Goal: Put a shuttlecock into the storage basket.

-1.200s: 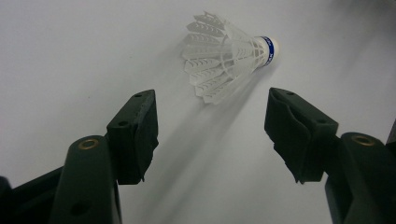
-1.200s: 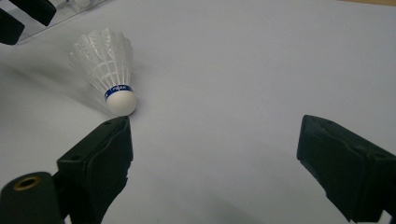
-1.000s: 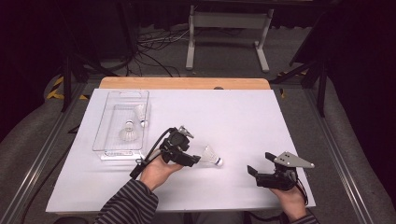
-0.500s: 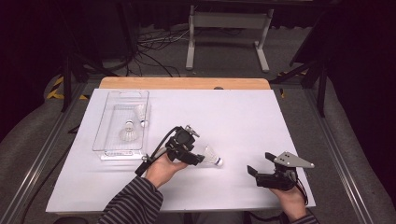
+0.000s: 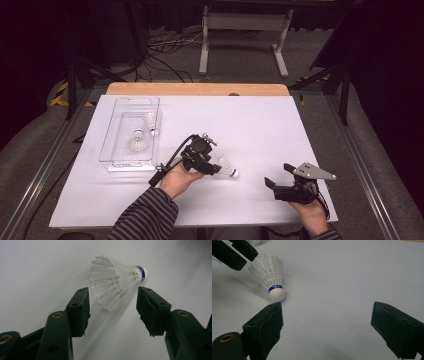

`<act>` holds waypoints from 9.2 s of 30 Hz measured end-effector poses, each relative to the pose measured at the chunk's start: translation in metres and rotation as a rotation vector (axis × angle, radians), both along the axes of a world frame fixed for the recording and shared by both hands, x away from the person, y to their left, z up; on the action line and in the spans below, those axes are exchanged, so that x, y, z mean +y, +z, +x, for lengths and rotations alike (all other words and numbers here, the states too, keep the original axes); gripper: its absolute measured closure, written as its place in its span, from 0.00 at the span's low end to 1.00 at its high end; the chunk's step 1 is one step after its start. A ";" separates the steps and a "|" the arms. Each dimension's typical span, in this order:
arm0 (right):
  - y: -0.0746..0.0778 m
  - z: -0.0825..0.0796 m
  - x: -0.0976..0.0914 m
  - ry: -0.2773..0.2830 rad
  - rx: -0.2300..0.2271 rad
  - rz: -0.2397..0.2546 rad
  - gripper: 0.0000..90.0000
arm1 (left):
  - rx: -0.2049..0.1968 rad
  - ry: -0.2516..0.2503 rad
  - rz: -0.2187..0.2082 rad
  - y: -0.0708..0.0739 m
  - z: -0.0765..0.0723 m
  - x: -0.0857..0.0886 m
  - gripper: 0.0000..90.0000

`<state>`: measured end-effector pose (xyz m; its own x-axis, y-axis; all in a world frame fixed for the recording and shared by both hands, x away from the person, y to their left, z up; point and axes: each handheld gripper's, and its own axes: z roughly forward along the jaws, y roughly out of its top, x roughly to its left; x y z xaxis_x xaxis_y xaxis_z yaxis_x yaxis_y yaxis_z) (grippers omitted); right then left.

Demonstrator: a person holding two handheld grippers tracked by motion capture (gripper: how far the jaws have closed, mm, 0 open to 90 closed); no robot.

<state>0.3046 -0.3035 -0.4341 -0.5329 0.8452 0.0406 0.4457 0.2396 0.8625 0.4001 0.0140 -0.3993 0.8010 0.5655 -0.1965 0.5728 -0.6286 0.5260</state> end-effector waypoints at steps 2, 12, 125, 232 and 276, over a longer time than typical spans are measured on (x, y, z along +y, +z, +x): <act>0.000 0.000 0.000 0.000 0.000 0.000 0.12 | 0.009 0.000 -0.001 -0.001 0.001 -0.003 0.52; 0.000 0.000 0.000 0.000 0.000 0.001 0.12 | 0.040 -0.013 -0.009 -0.006 0.005 -0.007 0.60; 0.000 0.000 0.001 0.004 -0.001 -0.006 0.12 | -0.041 -0.092 -0.035 0.023 -0.018 0.023 1.00; -0.001 0.001 0.002 0.005 0.006 -0.010 0.12 | -0.171 0.191 -0.109 0.072 -0.019 0.158 1.00; -0.001 0.001 0.002 0.004 0.010 -0.009 0.12 | -0.162 0.417 -0.101 0.063 0.012 0.209 1.00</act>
